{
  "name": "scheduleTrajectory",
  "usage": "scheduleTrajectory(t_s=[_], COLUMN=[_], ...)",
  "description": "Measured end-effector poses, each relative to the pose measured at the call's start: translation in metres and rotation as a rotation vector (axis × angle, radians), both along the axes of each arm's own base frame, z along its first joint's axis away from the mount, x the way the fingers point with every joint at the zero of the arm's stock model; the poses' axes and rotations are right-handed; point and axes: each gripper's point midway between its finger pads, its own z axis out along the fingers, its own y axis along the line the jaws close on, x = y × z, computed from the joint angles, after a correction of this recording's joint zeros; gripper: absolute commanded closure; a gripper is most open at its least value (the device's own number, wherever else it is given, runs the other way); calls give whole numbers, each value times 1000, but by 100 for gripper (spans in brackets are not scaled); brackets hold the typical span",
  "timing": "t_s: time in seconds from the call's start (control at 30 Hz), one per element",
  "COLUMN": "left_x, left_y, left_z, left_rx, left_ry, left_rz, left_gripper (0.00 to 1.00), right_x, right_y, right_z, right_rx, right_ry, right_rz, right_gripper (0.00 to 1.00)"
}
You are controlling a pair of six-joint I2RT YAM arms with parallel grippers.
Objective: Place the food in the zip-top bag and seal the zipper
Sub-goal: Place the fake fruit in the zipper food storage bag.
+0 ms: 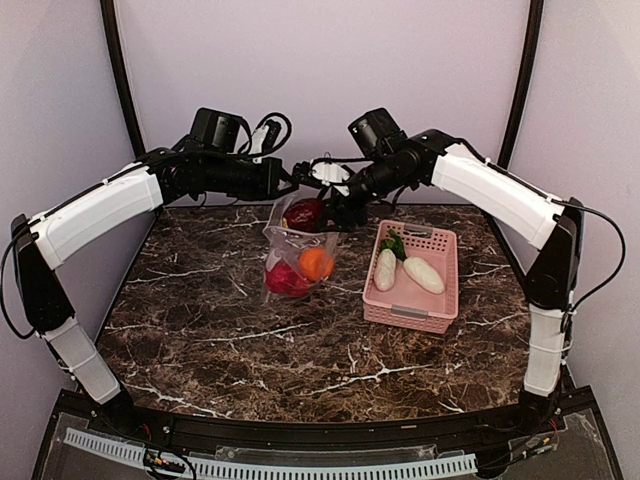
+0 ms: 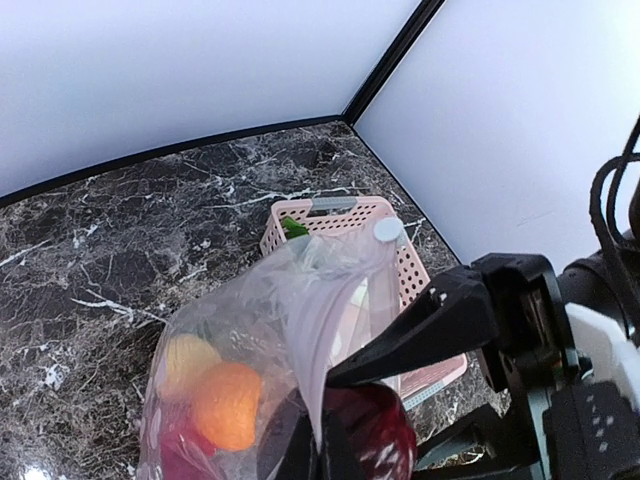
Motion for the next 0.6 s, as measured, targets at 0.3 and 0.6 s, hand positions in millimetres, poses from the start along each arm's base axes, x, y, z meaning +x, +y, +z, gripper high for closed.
scheduleTrajectory(t_s=[0.3, 0.6], left_x=[-1, -3], left_y=[-1, -1], left_z=[-2, -10], left_rx=[-8, -5], left_ry=[14, 35], left_rz=[-1, -6], left_gripper=[99, 99], right_x=[12, 24], right_y=[-1, -2], right_z=[-4, 6], right_rx=[-78, -60], right_ry=[-106, -150], right_rz=[-86, -144], right_gripper=[20, 18])
